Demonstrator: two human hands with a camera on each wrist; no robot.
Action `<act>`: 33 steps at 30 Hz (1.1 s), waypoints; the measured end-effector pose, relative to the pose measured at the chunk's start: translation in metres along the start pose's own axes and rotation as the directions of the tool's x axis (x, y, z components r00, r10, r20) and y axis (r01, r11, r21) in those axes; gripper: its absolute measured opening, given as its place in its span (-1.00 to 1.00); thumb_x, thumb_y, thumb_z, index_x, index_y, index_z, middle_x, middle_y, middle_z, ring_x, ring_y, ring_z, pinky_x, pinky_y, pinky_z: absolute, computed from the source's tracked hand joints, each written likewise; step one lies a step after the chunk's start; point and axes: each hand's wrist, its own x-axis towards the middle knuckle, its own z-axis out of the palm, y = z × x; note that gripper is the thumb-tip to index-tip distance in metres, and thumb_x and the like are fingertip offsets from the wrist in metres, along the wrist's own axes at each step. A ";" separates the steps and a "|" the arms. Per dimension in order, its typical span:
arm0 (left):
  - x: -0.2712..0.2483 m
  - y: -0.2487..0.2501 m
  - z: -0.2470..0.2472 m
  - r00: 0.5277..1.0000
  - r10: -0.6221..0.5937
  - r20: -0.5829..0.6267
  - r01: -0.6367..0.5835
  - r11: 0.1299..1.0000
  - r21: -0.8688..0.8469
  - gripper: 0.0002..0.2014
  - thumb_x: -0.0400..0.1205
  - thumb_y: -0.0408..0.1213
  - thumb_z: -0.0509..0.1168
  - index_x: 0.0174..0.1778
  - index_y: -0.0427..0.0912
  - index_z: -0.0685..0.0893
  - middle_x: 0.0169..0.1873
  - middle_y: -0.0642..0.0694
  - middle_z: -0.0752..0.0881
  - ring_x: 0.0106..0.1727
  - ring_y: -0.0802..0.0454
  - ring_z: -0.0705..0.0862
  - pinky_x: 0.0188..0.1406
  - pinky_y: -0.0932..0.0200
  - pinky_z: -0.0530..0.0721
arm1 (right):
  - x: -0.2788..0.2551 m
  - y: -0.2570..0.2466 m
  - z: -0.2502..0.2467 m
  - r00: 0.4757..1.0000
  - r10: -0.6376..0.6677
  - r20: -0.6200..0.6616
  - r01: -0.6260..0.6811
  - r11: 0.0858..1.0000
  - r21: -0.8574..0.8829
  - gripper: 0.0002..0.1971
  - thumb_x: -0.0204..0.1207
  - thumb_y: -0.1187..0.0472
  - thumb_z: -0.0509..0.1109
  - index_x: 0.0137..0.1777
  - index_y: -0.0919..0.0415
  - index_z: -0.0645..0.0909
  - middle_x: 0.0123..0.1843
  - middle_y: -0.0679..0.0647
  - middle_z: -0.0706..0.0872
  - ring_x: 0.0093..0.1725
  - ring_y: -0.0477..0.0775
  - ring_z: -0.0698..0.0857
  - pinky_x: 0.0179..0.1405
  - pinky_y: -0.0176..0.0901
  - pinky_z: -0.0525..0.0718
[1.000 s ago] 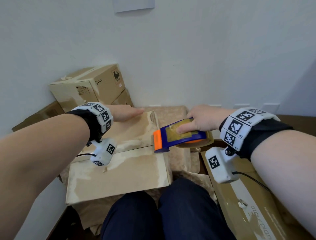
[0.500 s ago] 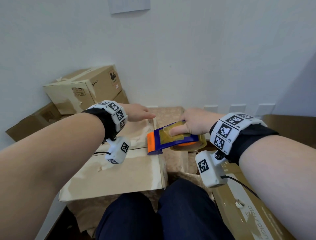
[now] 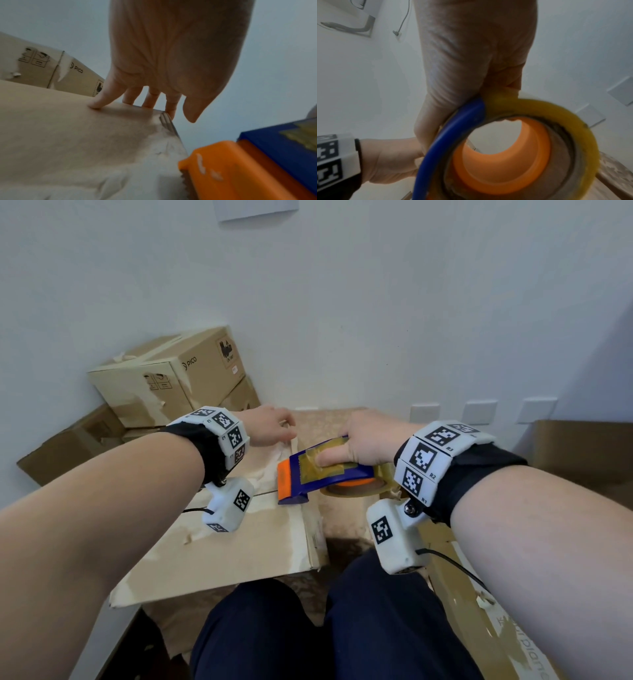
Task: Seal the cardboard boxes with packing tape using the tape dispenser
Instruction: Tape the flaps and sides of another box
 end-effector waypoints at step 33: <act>0.012 0.003 0.009 0.992 -0.119 -0.041 0.120 0.993 0.022 -0.56 0.61 0.02 0.31 0.39 0.06 0.43 0.18 -0.10 0.44 0.07 -0.06 0.60 0.27 -0.05 0.54 | 0.002 0.080 0.016 0.998 0.007 0.062 -0.019 0.981 0.191 -0.42 0.39 -0.35 0.38 -0.32 0.26 0.61 -0.40 0.10 0.58 -0.38 0.10 0.54 -0.32 -0.12 0.49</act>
